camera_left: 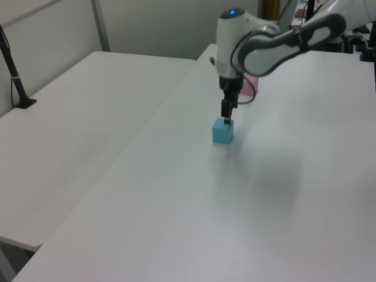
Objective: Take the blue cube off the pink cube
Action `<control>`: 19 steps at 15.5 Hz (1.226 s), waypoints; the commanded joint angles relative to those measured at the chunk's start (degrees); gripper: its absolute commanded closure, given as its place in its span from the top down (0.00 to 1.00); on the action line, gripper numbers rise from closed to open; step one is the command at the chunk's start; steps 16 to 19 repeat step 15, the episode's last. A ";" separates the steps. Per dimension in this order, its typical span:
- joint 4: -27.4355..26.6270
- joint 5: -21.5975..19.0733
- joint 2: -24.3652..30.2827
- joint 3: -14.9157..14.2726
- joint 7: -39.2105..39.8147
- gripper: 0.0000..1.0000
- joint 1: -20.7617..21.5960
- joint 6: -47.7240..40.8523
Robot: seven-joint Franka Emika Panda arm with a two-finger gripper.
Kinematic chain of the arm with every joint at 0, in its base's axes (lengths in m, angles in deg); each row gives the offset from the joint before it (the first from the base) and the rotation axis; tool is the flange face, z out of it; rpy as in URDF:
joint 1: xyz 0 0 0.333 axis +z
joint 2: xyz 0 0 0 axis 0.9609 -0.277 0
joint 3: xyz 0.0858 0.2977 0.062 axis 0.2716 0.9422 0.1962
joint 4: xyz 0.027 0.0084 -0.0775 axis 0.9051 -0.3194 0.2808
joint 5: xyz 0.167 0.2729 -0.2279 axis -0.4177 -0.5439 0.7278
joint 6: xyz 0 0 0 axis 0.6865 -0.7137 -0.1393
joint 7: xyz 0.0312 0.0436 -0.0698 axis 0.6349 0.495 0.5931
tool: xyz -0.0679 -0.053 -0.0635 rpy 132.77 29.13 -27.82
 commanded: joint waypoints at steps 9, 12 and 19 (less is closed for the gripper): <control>-2.36 0.38 24.46 4.56 -0.16 1.00 -10.43 -23.62; -2.44 0.38 25.70 8.44 -0.07 1.00 -15.89 -24.86; -2.27 0.38 25.79 9.50 -0.07 1.00 -17.67 -24.77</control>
